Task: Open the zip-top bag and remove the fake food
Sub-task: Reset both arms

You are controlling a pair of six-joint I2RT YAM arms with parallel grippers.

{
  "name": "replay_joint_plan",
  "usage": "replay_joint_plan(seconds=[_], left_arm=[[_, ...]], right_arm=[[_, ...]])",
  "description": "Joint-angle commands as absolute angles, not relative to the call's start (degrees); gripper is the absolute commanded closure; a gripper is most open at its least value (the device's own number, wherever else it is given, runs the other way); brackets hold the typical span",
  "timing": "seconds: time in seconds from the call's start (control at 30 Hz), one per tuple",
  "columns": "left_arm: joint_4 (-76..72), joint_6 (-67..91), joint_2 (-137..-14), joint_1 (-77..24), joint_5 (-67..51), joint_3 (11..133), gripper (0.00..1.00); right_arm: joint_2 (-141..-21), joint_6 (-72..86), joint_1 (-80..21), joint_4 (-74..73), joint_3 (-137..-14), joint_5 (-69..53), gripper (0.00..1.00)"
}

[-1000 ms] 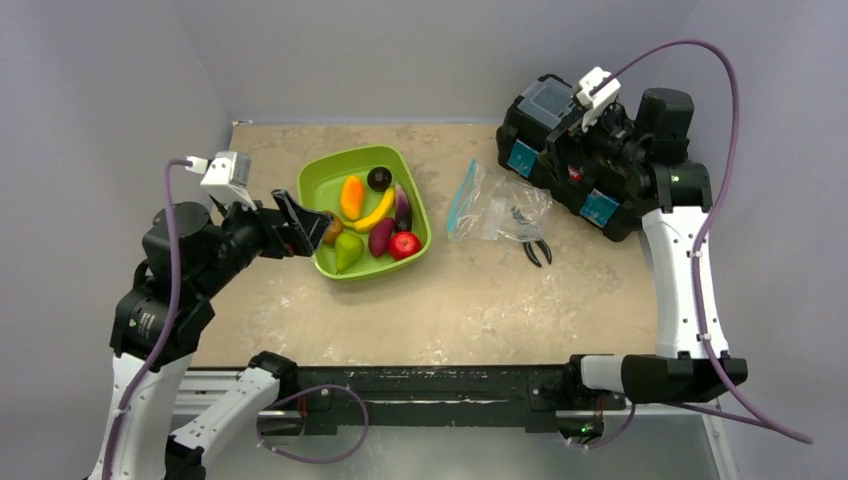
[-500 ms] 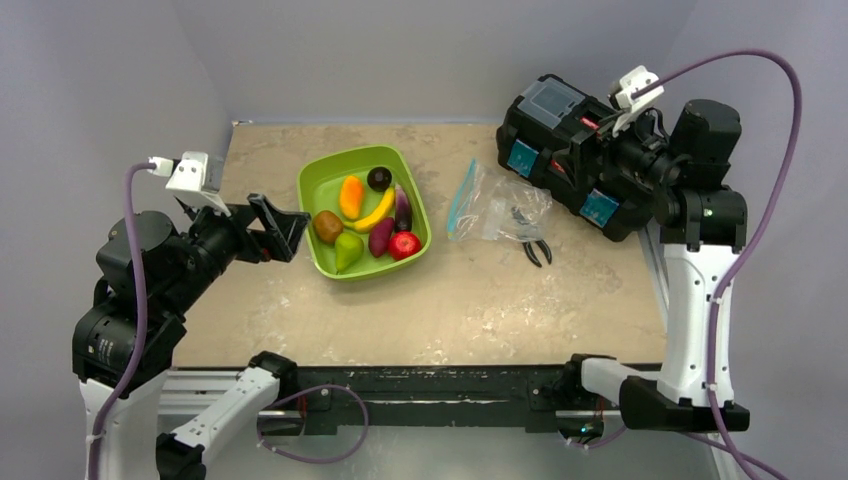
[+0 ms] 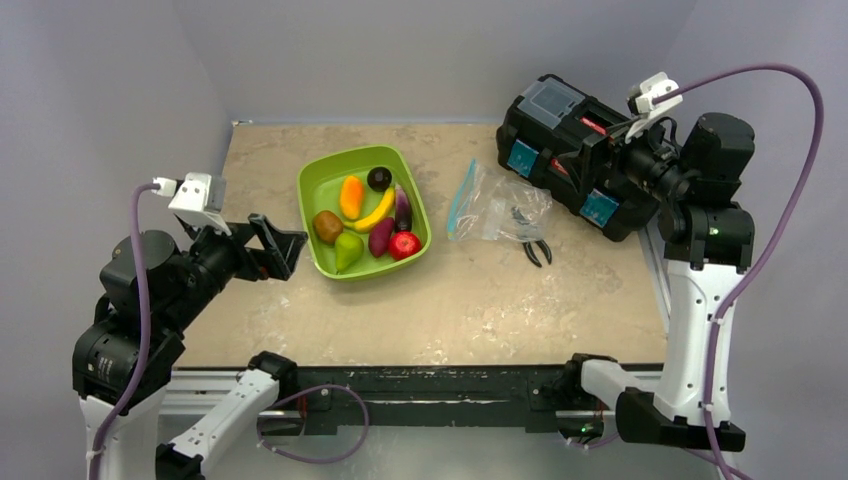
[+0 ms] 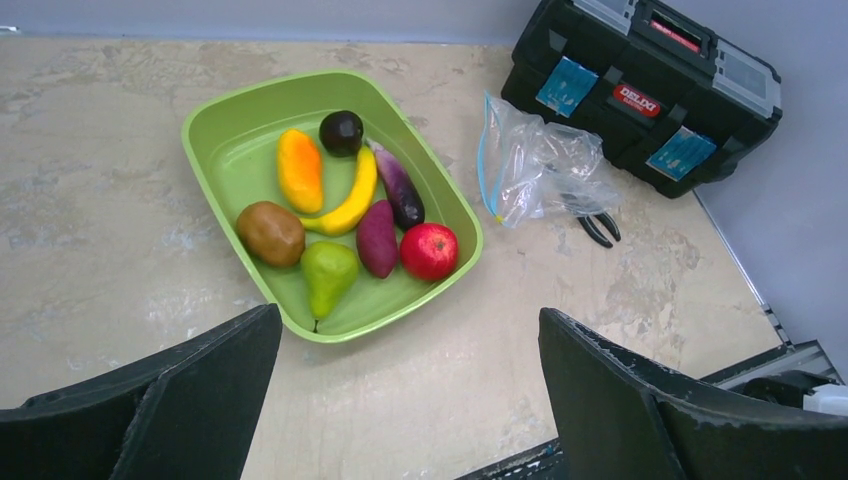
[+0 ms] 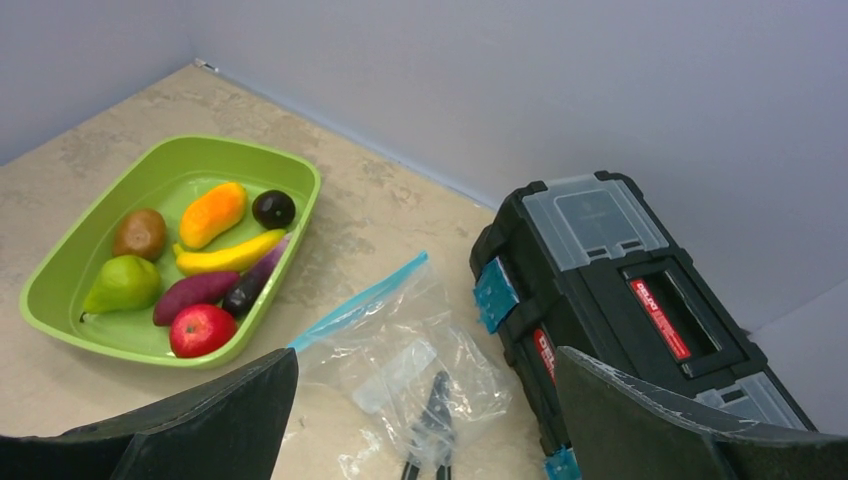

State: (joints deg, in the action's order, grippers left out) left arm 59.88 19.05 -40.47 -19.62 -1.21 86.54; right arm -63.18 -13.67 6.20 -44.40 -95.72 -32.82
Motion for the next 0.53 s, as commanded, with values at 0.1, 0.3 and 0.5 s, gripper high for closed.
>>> replay_joint_plan(seconds=[0.1, 0.3, 0.5], left_arm=[[59.86, 20.03, -39.40, -19.33, -0.45, 85.62, 0.00], [57.95, 19.80, -39.04, -19.27, -0.26, 84.20, 0.00], [55.84, 19.51, -40.83, -19.34, -1.81, 84.23, 0.00]], right_arm=[[-64.47, -12.30, 8.06, -43.22, -96.29, -39.17, 0.01], [-65.82, -12.53, 10.97, -43.86, -97.87, -44.71, 0.01], [-65.14, -11.45, 12.35, -43.20, -95.90, -45.76, 0.01]])
